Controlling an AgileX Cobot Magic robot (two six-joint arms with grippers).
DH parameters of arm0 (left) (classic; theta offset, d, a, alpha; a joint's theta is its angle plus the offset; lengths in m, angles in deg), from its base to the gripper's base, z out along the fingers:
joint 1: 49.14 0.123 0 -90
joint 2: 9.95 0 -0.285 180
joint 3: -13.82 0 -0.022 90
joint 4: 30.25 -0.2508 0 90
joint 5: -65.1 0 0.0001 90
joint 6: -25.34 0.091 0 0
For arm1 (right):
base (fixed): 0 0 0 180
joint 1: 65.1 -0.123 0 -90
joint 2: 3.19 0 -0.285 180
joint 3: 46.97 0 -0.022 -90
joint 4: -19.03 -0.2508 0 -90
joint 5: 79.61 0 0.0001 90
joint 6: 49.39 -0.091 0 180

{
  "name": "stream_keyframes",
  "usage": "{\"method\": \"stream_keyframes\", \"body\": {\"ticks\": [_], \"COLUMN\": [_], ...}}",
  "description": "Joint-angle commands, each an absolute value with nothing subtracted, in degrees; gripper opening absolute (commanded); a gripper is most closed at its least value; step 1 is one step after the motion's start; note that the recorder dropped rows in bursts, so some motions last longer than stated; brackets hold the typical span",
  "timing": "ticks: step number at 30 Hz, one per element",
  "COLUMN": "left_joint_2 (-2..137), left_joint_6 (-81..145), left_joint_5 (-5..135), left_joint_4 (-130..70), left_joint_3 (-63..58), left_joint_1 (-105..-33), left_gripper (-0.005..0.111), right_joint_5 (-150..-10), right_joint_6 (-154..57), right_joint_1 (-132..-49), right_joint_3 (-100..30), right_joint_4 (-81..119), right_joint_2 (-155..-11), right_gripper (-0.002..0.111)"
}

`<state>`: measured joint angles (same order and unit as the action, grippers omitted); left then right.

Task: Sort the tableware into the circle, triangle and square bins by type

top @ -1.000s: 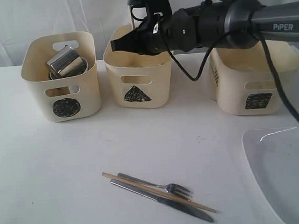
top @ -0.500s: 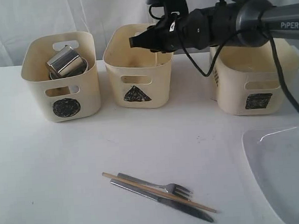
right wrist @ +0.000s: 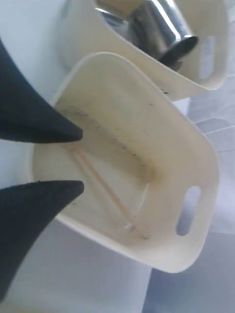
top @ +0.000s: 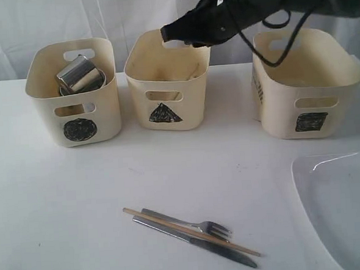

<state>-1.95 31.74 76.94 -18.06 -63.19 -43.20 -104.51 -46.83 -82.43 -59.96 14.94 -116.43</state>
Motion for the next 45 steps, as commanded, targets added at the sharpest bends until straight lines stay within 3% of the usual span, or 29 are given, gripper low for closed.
{"method": "stream_keyframes", "body": {"ticks": [1,2,5,9,19,34,45], "left_joint_2": [-2.17,-2.17,-2.17,-2.17,-2.17,-2.17,-2.17], "left_joint_6": [31.72,31.72,31.72,31.72,31.72,31.72,31.72], "left_joint_5": [76.84,76.84,76.84,76.84,76.84,76.84,76.84], "left_joint_4": [-17.93,-17.93,-17.93,-17.93,-17.93,-17.93,-17.93], "left_joint_3": [-63.39,-63.39,-63.39,-63.39,-63.39,-63.39,-63.39], "left_joint_1": [-43.61,-43.61,-43.61,-43.61,-43.61,-43.61,-43.61], "left_gripper": [0.000,0.000,0.000,0.000,0.000,0.000,0.000], "right_joint_5": [-136.51,-144.29,-147.87,-149.58,-138.80,-120.26,-118.78], "right_joint_6": [-24.05,-19.94,-17.91,-13.25,-13.75,-11.70,-13.54], "right_joint_1": [-82.20,-82.58,-85.00,-88.74,-89.78,-94.65,-94.65], "right_joint_3": [-60.44,-59.43,-55.29,-48.03,-31.45,-21.41,-21.01], "right_joint_4": [10.28,6.80,5.53,7.42,7.55,7.66,7.66], "right_joint_2": [-112.74,-113.06,-113.53,-113.53,-113.53,-113.53,-113.53], "right_gripper": [0.018,0.018,0.021,0.046,0.047,0.042,0.009]}}
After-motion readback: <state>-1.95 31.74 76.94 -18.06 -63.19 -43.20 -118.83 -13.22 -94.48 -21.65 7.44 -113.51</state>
